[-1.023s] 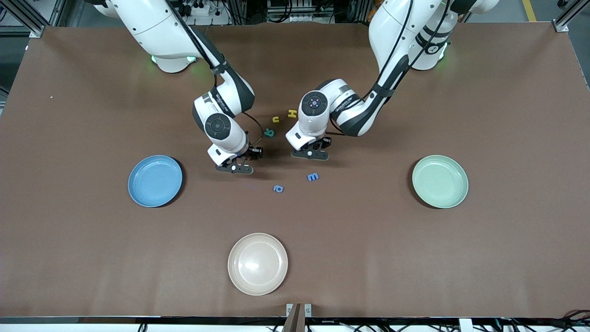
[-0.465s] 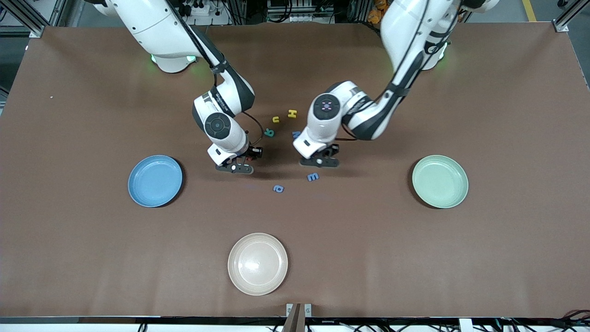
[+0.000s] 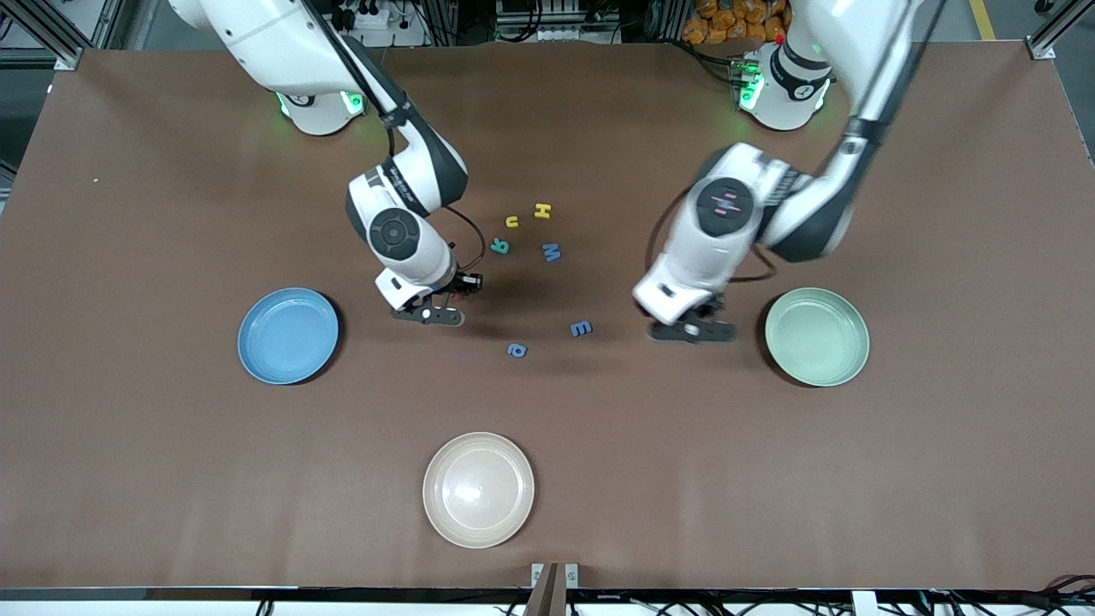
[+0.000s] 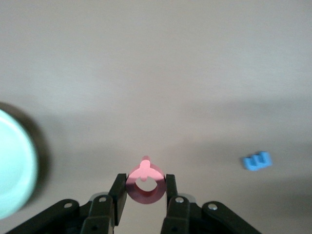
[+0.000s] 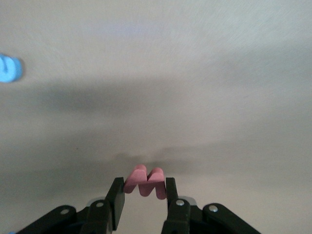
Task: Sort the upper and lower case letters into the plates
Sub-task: 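Drop pink m on the blue plate while the left gripper drops o on green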
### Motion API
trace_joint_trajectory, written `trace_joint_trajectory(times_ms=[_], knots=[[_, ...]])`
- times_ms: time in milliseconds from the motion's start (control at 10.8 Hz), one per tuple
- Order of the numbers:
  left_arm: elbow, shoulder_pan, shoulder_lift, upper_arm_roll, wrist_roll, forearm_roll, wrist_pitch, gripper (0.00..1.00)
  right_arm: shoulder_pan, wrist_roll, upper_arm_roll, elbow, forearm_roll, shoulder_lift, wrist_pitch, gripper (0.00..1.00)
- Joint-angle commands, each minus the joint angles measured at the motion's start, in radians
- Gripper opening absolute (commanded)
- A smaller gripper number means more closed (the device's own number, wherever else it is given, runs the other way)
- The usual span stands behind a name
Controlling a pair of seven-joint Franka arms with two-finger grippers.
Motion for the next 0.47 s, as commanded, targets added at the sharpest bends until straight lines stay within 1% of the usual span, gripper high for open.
trace_joint_trajectory(times_ms=[0, 186, 279, 372], knots=[[-0.033, 0.114, -0.028, -0.014, 0.172, 0.026, -0.039, 0.0, -0.112, -0.133, 0.005, -0.014, 0.011, -0.085, -0.114, 0.0], [-0.05, 0.201, -0.018, -0.005, 0.336, 0.025, -0.041, 0.0, -0.254, -0.311, -0.003, -0.016, 0.011, -0.103, -0.176, 0.0], [-0.055, 0.238, -0.003, -0.002, 0.387, 0.025, -0.041, 0.0, -0.332, -0.398, -0.003, -0.016, 0.01, -0.097, -0.176, 0.0], [-0.058, 0.252, 0.014, 0.012, 0.408, 0.026, -0.041, 0.0, -0.394, -0.484, -0.003, -0.014, -0.001, -0.087, -0.168, 0.0]])
